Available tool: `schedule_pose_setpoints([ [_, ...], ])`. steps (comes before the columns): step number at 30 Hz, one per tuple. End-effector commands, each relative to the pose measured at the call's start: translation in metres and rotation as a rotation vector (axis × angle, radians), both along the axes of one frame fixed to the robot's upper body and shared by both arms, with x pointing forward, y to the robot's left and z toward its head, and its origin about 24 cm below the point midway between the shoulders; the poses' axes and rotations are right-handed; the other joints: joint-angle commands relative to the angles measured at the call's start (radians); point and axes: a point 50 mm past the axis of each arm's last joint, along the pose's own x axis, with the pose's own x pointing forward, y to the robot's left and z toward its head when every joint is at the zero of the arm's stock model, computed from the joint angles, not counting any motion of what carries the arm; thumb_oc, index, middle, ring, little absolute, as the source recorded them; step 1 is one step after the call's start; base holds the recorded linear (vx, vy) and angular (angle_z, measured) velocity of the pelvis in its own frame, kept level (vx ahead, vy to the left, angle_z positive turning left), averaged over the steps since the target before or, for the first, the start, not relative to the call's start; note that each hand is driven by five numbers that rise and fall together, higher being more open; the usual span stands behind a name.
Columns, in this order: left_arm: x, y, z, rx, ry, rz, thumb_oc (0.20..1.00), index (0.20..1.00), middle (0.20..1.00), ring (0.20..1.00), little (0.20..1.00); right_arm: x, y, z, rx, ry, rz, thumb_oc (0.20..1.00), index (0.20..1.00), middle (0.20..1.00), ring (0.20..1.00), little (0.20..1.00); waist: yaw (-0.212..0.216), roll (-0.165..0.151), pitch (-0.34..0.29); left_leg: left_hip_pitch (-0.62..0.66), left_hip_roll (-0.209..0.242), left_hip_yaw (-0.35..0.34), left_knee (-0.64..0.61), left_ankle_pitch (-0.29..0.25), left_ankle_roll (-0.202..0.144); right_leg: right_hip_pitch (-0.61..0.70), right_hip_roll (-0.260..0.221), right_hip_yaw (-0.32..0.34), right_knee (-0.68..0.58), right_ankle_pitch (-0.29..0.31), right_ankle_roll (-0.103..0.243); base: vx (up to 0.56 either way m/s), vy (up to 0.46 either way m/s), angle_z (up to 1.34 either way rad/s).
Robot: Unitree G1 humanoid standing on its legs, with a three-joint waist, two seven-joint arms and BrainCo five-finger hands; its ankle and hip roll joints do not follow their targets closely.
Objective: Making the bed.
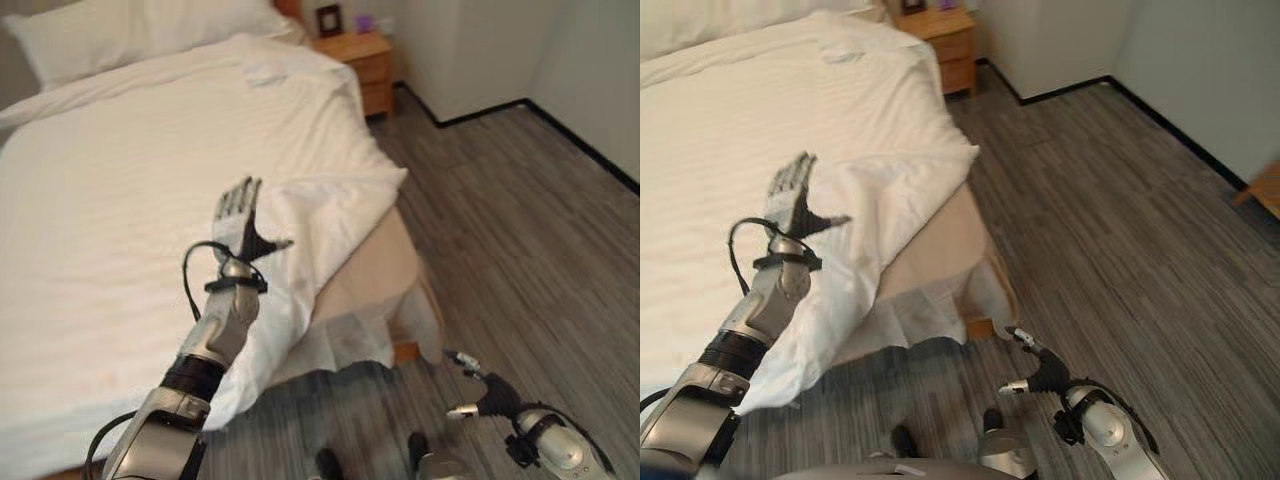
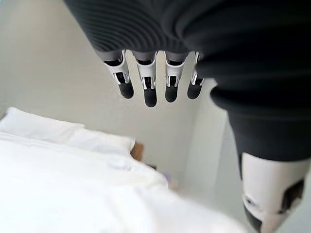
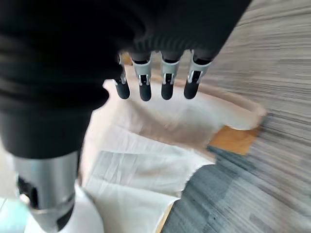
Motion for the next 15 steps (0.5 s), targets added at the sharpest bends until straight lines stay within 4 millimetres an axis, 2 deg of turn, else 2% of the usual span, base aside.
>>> schedule_pose_setpoints([
  [1,0.021,0.023,0.03,0.158,-0.015,0.128,1.0,1.0,1.0,1.0,1.0,-0.002,0.019,0.016,0.121,-0.067,0.083,1.0,1.0,1.0,1.0,1.0,0.022,-0.01,-0.014,0.078,0.015,0.044,0.01,0.015,-0.093,-0.023,-0.086,0.055,0.011,0.044,0.111,0.06,-0.007,-0.28],
  [3,0.021,0.042,0.009,0.219,0.12,0.226,1.0,1.0,1.0,1.0,1.0,-0.011,0.021,0.01,0.101,-0.039,0.111,1.0,1.0,1.0,1.0,1.0,0.01,-0.014,-0.016,0.078,0.022,0.055,0.01,0.016,-0.102,-0.033,-0.092,0.052,0.011,0.049,0.117,0.08,-0.025,-0.17],
  [5,0.021,0.042,0.009,0.219,0.119,0.225,1.0,1.0,1.0,1.0,1.0,-0.012,0.02,0.01,0.101,-0.039,0.11,1.0,1.0,1.0,1.0,1.0,0.011,-0.014,-0.017,0.078,0.022,0.055,0.01,0.016,-0.102,-0.033,-0.092,0.052,0.011,0.049,0.117,0.03,-0.007,-0.01],
  [7,0.02,0.061,0.009,0.242,0.157,0.305,1.0,1.0,1.0,1.0,1.0,-0.022,0.018,0.008,0.094,-0.017,0.117,1.0,1.0,1.0,1.0,1.0,0.003,-0.015,-0.019,0.069,0.024,0.06,0.01,0.017,-0.104,-0.051,-0.096,0.051,0.011,0.055,0.125,0.06,-0.014,0.03],
  [11,0.02,0.082,0.022,0.272,0.17,0.361,1.0,1.0,1.0,1.0,1.0,-0.036,0.021,0.007,0.098,0.031,0.167,1.0,1.0,1.0,1.0,1.0,0.001,-0.019,-0.032,0.052,0.03,0.063,0.01,0.013,-0.106,-0.079,-0.097,0.053,0.011,0.059,0.133,0.06,-0.022,0.01],
  [13,0.02,0.082,0.022,0.273,0.17,0.361,1.0,1.0,1.0,1.0,1.0,-0.036,0.021,0.007,0.099,0.031,0.166,1.0,1.0,1.0,1.0,1.0,0.002,-0.019,-0.033,0.05,0.03,0.063,0.01,0.013,-0.106,-0.08,-0.097,0.053,0.011,0.059,0.133,0.02,-0.005,-0.02],
  [15,0.02,0.091,0.032,0.261,0.153,0.389,1.0,1.0,1.0,1.0,1.0,-0.044,0.021,0.004,0.102,0.065,0.18,1.0,1.0,1.0,1.0,1.0,0.0,-0.023,-0.04,0.025,0.035,0.065,0.01,0.015,-0.11,-0.113,-0.096,0.051,0.011,0.069,0.137,0.01,-0.034,0.01],
])
